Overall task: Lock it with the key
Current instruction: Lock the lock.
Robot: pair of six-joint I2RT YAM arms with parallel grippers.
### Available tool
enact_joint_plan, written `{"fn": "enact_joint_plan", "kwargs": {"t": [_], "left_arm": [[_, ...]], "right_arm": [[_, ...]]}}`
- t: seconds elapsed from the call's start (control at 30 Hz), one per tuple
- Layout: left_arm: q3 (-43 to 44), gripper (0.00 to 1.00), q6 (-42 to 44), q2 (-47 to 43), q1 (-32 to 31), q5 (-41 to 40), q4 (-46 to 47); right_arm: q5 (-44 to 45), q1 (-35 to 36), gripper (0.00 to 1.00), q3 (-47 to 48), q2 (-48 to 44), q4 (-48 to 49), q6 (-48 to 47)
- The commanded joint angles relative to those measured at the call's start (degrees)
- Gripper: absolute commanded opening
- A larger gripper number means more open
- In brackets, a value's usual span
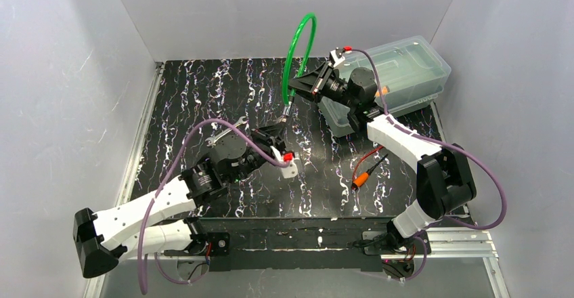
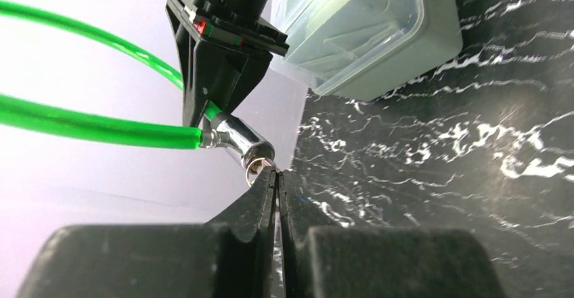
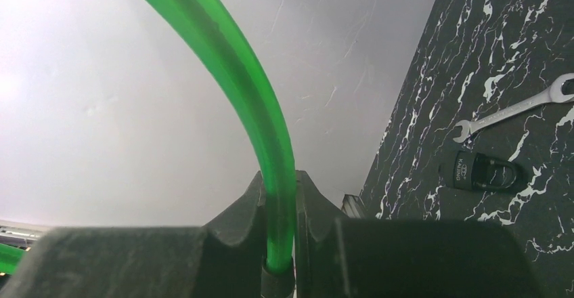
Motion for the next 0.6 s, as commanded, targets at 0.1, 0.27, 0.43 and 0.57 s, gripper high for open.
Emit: {"fn": "enact_joint_plan", "kwargs": {"t": [0.1, 0.27, 0.43, 0.57], "left_arm": [[-3.4, 0.05, 19.22, -2.35, -0.37, 2.43, 0.26], [2.56, 0.37, 12.08, -5.42, -0.42, 3.04, -11.95], [10.93, 0.44, -6.9, -9.38, -0.37, 5.54, -32.3], [15.77, 0.46, -20.98, -9.28, 0.07, 5.18, -37.18]], "right_arm": [[-0.4, -0.12, 0.01, 0.44, -1.25, 5.32, 1.36], [-0.67, -0.12, 0.01, -0.01, -1.42, 5.9, 1.07], [-0.84, -0.12, 0.01, -0.19, -1.46, 6.4, 0.5], [-1.09, -0.12, 0.01, -0.34, -1.45, 7.24, 0.58]]}}
